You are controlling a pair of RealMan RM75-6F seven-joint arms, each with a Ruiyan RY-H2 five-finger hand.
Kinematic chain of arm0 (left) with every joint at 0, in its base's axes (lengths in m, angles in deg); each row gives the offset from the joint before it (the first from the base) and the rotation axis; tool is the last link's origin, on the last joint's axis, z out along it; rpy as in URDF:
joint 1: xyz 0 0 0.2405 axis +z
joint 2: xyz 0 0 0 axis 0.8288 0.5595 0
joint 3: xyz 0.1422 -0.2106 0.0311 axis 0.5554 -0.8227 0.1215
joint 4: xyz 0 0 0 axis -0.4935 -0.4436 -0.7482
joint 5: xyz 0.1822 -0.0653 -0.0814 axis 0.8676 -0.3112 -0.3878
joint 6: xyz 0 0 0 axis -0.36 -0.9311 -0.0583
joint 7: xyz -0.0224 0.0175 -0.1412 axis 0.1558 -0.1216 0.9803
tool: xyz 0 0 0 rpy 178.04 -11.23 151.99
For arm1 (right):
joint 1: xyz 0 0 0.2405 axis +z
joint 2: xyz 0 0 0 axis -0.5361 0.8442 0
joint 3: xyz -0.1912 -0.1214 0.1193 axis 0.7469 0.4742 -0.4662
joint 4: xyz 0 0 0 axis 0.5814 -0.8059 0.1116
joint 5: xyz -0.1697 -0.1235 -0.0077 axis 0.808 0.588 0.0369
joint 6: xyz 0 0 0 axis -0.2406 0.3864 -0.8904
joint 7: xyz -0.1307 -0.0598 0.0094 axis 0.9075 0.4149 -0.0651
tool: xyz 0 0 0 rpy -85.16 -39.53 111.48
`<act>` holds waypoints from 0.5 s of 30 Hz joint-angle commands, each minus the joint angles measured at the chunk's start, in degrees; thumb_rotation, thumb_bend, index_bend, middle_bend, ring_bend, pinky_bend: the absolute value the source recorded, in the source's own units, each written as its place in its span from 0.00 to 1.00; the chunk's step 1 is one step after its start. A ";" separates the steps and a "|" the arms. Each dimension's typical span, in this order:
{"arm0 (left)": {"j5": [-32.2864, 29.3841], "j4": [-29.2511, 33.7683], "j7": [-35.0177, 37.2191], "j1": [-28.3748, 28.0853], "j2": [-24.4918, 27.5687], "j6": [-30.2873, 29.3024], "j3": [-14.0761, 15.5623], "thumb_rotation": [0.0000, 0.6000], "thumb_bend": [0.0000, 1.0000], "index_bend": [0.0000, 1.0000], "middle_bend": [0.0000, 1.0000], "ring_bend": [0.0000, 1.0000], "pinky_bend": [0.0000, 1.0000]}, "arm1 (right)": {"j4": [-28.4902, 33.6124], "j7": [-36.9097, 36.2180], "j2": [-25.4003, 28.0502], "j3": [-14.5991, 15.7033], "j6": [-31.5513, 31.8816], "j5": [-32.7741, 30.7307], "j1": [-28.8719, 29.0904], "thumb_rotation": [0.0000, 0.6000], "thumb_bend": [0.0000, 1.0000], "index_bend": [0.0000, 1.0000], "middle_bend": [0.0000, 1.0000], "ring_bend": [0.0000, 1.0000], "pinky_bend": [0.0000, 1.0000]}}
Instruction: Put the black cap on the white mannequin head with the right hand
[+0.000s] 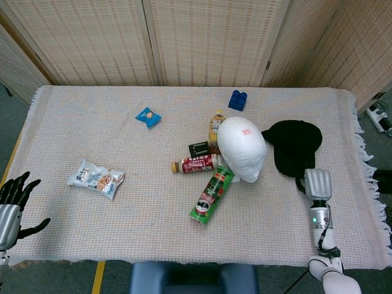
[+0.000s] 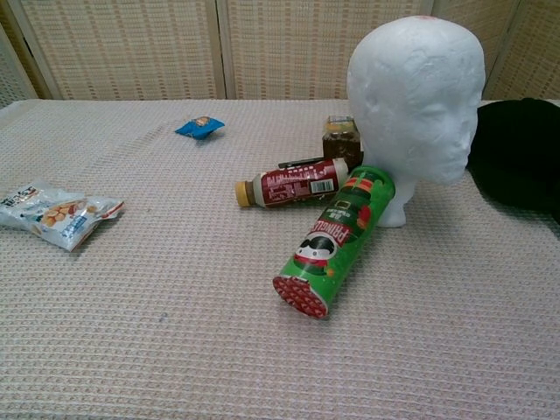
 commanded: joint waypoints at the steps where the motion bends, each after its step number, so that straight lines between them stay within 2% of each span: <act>1: -0.06 -0.03 -0.05 0.00 -0.02 0.03 -0.04 1.00 0.19 0.18 0.00 0.00 0.08 | -0.36 0.50 -0.17 0.00 -0.67 -0.03 0.44 1.00 0.39 0.41 1.00 1.00 1.00; 9: -0.67 -0.22 -0.49 -0.01 -0.24 0.08 -0.40 1.00 0.19 0.18 0.00 0.00 0.08 | -0.73 0.43 -0.22 -1.28 -2.35 -1.32 1.84 1.00 0.41 0.43 1.00 1.00 1.00; 12: -0.82 -0.18 -0.61 0.01 -0.31 0.13 -0.46 1.00 0.19 0.18 0.00 0.00 0.08 | -0.79 -0.18 -0.27 -1.77 -1.90 -1.78 2.08 1.00 0.43 0.49 1.00 1.00 1.00; 15: -0.82 -0.12 -0.69 0.03 -0.29 0.18 -0.44 1.00 0.19 0.18 0.00 0.00 0.08 | -0.73 -1.48 -0.32 -2.06 -0.72 -2.01 2.15 1.00 0.44 0.61 1.00 1.00 1.00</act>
